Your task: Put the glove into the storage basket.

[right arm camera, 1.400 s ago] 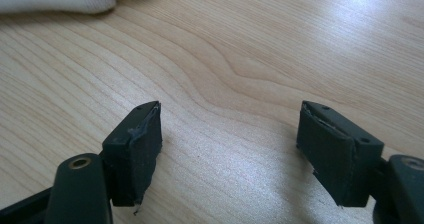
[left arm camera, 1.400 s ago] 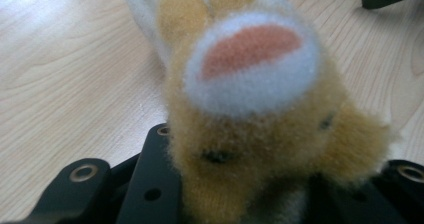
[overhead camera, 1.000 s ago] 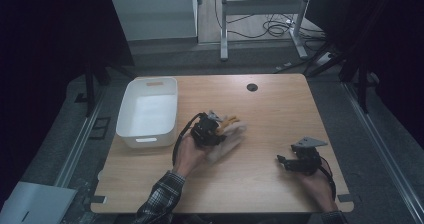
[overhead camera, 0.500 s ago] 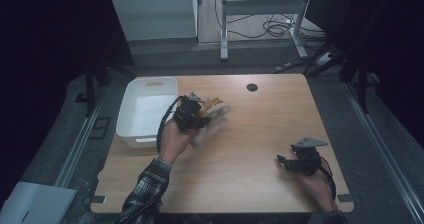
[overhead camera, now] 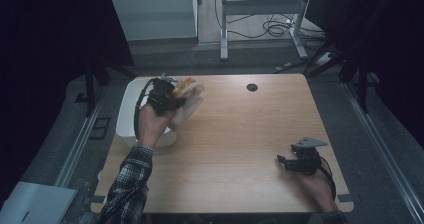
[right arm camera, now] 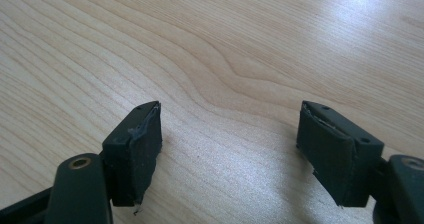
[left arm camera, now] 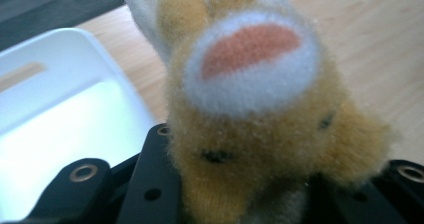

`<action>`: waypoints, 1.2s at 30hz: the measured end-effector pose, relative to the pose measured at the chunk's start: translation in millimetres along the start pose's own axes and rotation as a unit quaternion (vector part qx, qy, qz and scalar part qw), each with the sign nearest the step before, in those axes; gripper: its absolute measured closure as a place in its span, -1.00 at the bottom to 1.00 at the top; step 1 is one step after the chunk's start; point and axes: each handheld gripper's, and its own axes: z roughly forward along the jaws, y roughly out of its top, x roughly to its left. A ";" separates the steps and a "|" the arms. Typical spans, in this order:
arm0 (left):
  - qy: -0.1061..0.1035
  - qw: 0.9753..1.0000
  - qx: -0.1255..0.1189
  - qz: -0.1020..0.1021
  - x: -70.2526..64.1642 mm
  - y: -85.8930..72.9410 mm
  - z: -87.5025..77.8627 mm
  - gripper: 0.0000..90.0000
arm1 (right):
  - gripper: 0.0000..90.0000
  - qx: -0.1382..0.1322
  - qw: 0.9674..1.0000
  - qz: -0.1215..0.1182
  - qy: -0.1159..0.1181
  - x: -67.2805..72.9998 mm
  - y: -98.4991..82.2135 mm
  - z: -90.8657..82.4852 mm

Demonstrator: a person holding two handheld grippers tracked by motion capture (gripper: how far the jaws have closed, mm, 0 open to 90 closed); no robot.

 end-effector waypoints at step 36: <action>0.039 0.993 0.060 -0.093 96.4 -58.1 85.2 0.50 | -0.41 -0.001 1.000 0.000 0.000 0.0 -0.1 0.2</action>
